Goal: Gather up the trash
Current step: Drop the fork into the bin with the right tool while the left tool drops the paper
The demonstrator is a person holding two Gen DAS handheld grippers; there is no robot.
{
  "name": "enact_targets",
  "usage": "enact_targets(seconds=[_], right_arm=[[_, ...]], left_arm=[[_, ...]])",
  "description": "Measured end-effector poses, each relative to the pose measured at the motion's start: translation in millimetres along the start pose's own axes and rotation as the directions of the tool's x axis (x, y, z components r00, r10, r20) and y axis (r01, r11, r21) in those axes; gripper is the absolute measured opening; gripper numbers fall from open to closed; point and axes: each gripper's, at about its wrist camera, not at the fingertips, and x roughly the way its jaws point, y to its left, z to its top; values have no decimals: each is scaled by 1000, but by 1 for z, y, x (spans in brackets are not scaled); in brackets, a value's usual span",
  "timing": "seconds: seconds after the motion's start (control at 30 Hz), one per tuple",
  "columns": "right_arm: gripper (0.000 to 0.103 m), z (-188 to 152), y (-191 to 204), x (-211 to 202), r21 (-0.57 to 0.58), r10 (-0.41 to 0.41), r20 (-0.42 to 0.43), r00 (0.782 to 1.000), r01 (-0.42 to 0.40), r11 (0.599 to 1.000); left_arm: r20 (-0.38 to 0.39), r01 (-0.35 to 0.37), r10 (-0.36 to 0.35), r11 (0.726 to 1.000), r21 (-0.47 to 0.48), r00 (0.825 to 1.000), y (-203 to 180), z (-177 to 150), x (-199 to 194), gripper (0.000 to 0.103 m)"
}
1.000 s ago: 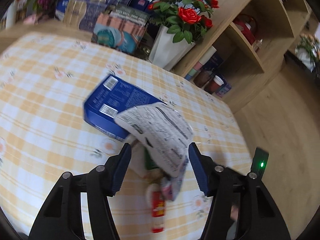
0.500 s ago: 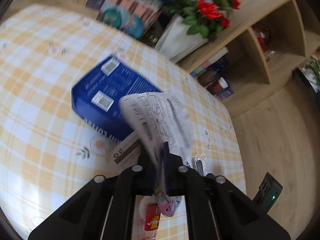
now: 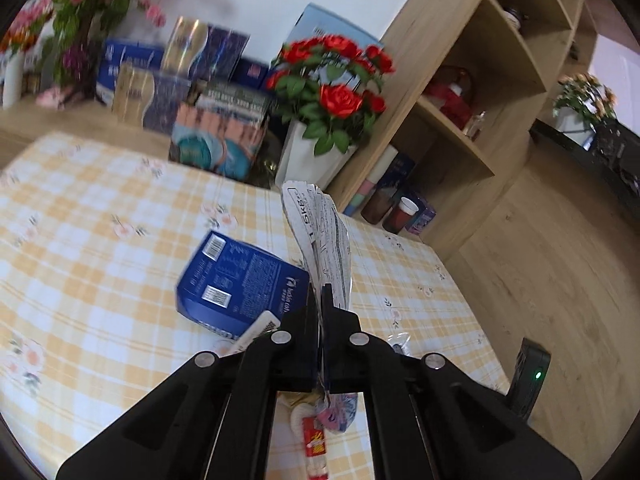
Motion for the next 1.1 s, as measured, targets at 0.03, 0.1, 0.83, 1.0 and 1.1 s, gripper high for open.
enact_targets(seconds=[0.03, 0.1, 0.83, 1.0, 1.1], right_arm=[[5, -1, 2, -3, 0, 4, 5, 1000, -4, 1000], [5, -2, 7, -11, 1, 16, 15, 1000, -16, 1000], [5, -61, 89, -108, -146, 142, 31, 989, -136, 980], [5, -81, 105, -122, -184, 158, 17, 987, -152, 971], [5, -91, 114, -127, -192, 173, 0, 985, -170, 967]], left_arm=[[6, -4, 4, 1000, 10, 1000, -1, -1, -6, 2], [19, -10, 9, 1000, 25, 1000, -3, -3, -21, 2], [23, -30, 30, 999, 35, 999, 8, -75, -174, 2], [19, -37, 36, 998, 46, 999, 8, -96, -203, 2], [13, -43, 42, 998, 51, 999, 9, -108, -218, 2]])
